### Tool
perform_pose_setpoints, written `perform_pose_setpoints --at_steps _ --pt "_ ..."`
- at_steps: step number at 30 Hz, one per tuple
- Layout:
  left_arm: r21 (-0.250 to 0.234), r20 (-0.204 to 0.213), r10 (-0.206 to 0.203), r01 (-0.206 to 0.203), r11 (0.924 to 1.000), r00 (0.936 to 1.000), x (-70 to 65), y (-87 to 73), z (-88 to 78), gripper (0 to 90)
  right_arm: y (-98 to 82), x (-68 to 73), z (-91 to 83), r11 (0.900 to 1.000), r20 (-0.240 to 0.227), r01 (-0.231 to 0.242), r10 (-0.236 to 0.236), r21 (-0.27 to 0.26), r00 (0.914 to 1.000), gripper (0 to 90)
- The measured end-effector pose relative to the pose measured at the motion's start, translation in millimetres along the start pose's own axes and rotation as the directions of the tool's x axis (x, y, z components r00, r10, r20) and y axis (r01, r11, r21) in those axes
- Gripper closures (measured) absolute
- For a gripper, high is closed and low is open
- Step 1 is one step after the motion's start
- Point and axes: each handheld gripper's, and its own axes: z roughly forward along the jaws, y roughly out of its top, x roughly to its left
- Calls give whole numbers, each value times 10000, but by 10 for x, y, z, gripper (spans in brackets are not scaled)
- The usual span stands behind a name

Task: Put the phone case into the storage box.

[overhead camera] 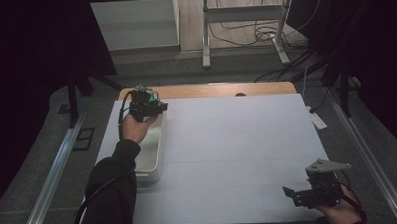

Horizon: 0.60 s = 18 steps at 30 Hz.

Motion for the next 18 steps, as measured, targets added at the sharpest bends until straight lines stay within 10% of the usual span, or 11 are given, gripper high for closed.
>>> perform_pose_setpoints --at_steps 18 --pt "-88 386 225 -222 9997 9990 -73 -44 -157 228 1 5 -5 10000 38 35 -35 3 10000 6"
